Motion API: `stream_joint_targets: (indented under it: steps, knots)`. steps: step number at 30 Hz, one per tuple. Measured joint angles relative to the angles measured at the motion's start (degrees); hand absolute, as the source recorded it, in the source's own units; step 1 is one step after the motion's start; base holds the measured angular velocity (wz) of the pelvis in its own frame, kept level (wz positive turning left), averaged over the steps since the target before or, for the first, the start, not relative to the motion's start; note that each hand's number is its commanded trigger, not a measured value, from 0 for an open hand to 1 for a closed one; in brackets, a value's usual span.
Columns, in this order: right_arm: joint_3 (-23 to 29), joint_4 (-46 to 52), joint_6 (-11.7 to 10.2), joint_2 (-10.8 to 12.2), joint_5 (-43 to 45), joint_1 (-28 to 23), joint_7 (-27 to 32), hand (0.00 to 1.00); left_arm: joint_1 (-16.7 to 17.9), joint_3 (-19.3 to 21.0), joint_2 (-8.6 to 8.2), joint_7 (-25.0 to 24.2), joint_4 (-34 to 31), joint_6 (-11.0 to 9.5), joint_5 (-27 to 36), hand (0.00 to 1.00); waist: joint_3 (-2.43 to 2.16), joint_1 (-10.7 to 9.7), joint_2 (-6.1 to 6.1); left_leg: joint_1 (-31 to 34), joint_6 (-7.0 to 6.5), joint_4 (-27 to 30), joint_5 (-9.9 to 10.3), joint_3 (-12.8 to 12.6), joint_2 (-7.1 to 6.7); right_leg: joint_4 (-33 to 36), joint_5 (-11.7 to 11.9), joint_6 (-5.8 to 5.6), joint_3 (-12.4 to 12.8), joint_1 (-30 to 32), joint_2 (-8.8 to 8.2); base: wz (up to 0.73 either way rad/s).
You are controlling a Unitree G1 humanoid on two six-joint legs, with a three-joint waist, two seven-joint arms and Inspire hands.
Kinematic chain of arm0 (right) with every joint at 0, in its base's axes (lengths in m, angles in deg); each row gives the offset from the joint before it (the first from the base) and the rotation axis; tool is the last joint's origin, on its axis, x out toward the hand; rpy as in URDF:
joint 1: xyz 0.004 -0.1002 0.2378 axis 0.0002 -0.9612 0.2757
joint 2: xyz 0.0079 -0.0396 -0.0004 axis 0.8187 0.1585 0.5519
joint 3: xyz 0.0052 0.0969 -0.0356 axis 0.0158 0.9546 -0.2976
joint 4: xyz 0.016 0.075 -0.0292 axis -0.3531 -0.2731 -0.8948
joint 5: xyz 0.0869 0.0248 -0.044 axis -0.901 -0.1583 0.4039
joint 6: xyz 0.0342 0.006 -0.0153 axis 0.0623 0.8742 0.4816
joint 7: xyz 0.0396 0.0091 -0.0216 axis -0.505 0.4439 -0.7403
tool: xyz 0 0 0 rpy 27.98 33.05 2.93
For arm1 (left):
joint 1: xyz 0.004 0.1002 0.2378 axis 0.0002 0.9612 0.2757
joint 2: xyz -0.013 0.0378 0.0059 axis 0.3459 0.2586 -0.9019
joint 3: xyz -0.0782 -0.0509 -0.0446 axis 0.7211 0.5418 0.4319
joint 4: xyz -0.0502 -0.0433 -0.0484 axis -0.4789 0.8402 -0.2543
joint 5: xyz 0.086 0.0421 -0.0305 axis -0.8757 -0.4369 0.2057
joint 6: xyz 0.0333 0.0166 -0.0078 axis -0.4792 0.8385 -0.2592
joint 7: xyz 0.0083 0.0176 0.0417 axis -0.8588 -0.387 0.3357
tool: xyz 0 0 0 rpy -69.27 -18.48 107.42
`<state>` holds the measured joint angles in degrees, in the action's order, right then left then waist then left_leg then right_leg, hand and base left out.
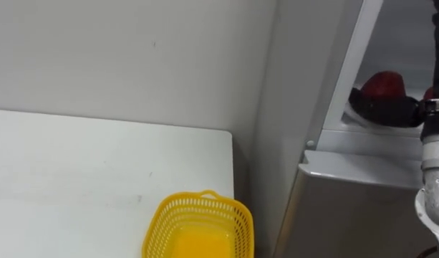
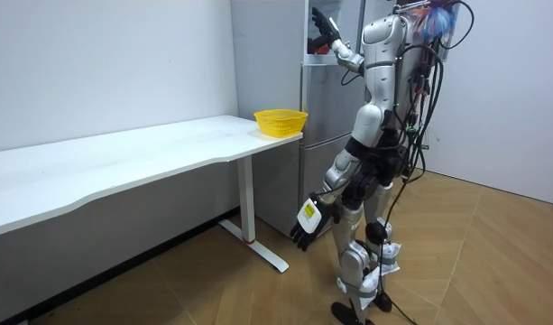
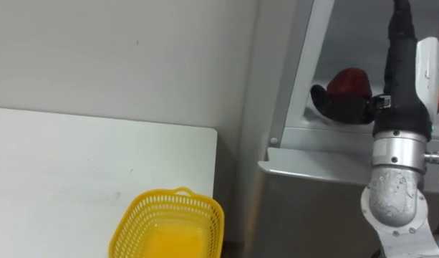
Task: Retrieve from the upper fridge
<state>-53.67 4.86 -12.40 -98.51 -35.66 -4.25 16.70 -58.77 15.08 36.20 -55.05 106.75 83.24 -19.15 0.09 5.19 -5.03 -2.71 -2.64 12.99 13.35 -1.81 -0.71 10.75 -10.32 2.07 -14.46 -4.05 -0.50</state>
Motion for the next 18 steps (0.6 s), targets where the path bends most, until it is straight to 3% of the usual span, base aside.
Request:
stream_joint_targets:
  steps: [2,10,18]
  knots:
    - [-0.78,-1.66,0.01,-1.02,-1.33,0.15,-0.20,0.00,0.14,0.05,0.10,-0.27,-0.06,0.04,-0.03,0.00,-0.18,0.04,-0.17,-0.02,0.00,0.21,0.00,0.07,-0.01,0.03,0.00,0.00,-0.03,-0.14,-0.01,0.00]
    - [-0.85,-4.59,1.29,-1.04,-1.79,1.26,-4.29,0.00,0.63,1.11,0.84,-2.40,-0.80,0.11,-1.05,0.00,-0.18,-0.05,-0.17,-0.25,0.02,-0.44,-0.15,0.07,0.00,0.09,0.05,0.08,0.03,-0.27,0.00,0.00]
    - [-0.85,-6.26,1.09,-1.07,-2.39,1.67,-6.24,0.00,0.69,1.06,1.13,-3.78,-1.15,1.23,-1.05,0.00,0.30,-0.15,-0.38,-0.28,0.03,-0.45,-0.17,0.08,-0.01,0.02,0.07,0.08,0.10,-0.32,0.03,0.00]
